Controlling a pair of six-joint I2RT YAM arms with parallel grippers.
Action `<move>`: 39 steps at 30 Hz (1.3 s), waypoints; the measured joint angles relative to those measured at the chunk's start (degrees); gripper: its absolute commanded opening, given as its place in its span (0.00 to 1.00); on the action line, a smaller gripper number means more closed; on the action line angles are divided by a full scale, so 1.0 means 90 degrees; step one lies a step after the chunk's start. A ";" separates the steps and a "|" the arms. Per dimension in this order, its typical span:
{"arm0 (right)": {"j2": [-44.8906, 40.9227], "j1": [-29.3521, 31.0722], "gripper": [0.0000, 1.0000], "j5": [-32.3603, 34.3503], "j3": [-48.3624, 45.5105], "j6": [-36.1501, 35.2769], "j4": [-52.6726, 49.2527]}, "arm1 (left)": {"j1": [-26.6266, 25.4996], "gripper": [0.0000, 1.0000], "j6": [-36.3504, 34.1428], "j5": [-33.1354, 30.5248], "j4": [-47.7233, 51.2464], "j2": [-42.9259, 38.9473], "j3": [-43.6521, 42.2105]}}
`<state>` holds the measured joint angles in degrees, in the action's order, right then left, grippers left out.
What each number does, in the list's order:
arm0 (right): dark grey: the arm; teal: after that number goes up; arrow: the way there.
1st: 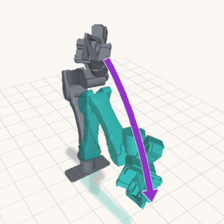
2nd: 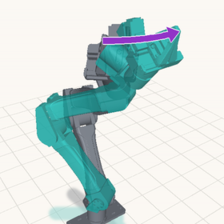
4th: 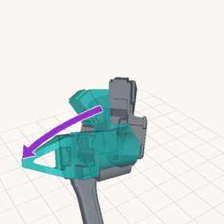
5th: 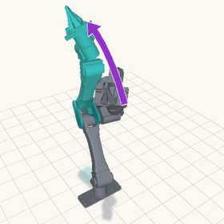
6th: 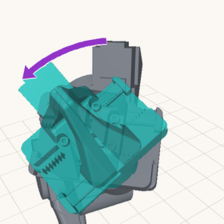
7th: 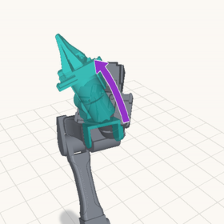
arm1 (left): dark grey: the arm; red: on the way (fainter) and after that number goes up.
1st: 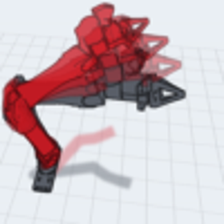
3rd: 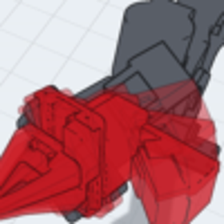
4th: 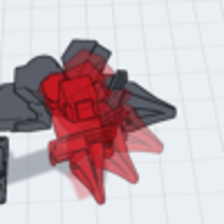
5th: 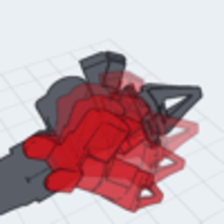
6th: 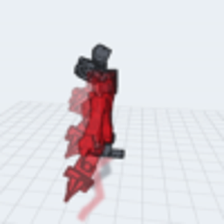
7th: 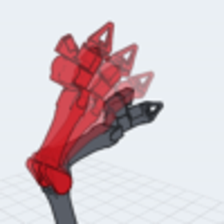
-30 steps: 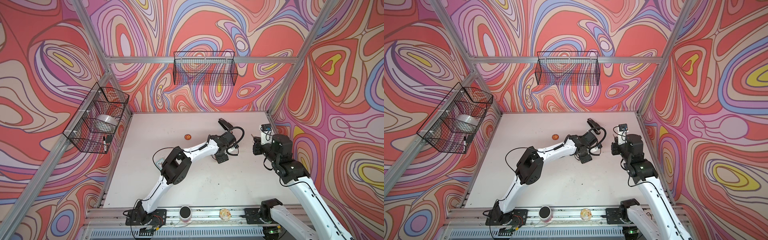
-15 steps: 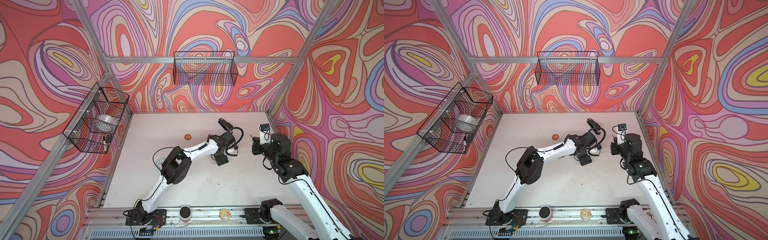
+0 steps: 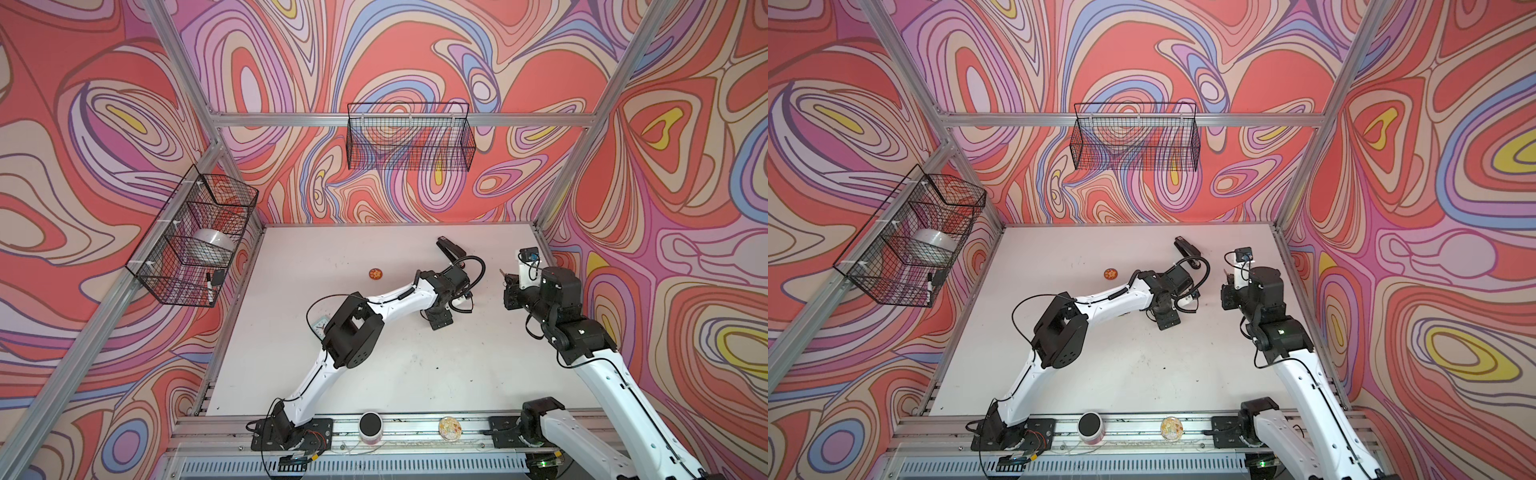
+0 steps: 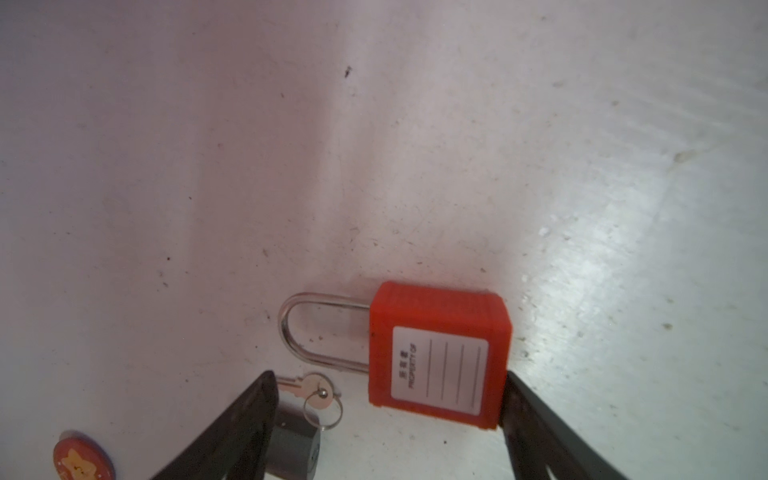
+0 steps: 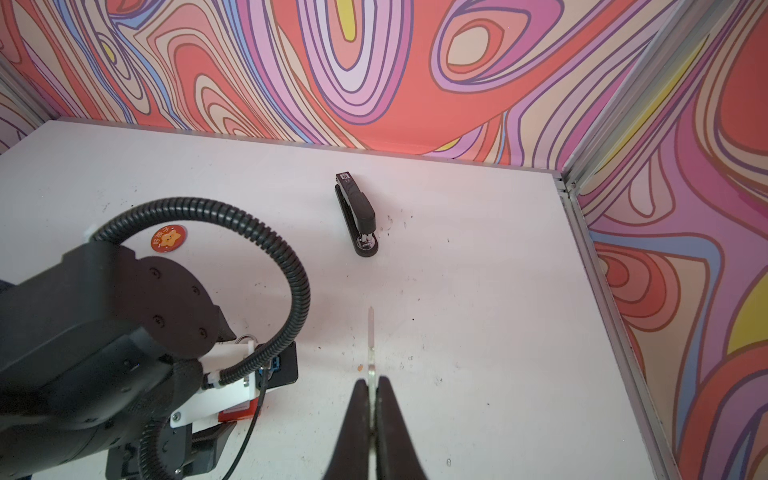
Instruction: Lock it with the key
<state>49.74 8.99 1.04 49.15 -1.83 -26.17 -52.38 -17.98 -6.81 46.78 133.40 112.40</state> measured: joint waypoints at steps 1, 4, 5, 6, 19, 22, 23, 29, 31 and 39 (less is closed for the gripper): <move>0.0000 0.0000 0.00 0.0000 0.0000 0.0000 0.0000 | 0.0007 0.84 0.0000 -0.0029 0.0002 0.0002 0.0000; 0.0000 0.0000 0.00 0.0000 0.0002 0.0000 0.0000 | 0.0056 0.84 0.0005 -0.0090 0.0046 0.0061 0.0053; 0.0000 0.0000 0.00 -0.0002 0.0002 0.0000 -0.0002 | 0.0080 0.83 0.0005 -0.0097 0.0061 0.0085 0.0073; 0.0000 -0.0002 0.00 -0.0005 0.0002 0.0000 -0.0002 | 0.0107 0.83 0.0005 -0.0112 0.0075 0.0104 0.0083; 0.0000 -0.0005 0.00 -0.0049 0.0002 0.0000 -0.0005 | 0.0287 0.83 0.0024 -0.0124 0.0097 0.0165 0.0231; 0.0000 -0.0005 0.00 -0.0051 0.0002 0.0000 -0.0005 | 0.0330 0.83 0.0049 -0.0051 0.0092 0.0165 0.0255; 0.0000 -0.0005 0.00 -0.0049 0.0002 0.0000 -0.0007 | 0.0350 0.83 0.0070 0.0000 0.0092 0.0165 0.0255; 0.0000 -0.0005 0.00 -0.0051 0.0005 -0.0002 -0.0017 | 0.0423 0.83 0.0129 0.0160 0.0090 0.0168 0.0255; 0.0000 -0.0005 0.00 -0.0049 0.0005 -0.0002 -0.0027 | 0.0435 0.83 0.0153 0.0209 0.0087 0.0168 0.0257; 0.0000 -0.0005 0.00 -0.0049 0.0017 -0.0002 -0.0053 | 0.0444 0.83 0.0211 0.0325 0.0063 0.0257 0.0357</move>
<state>49.74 8.95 0.60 49.30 -1.85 -26.65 -48.38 -16.08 -3.88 47.35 135.72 115.61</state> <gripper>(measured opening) 0.048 0.830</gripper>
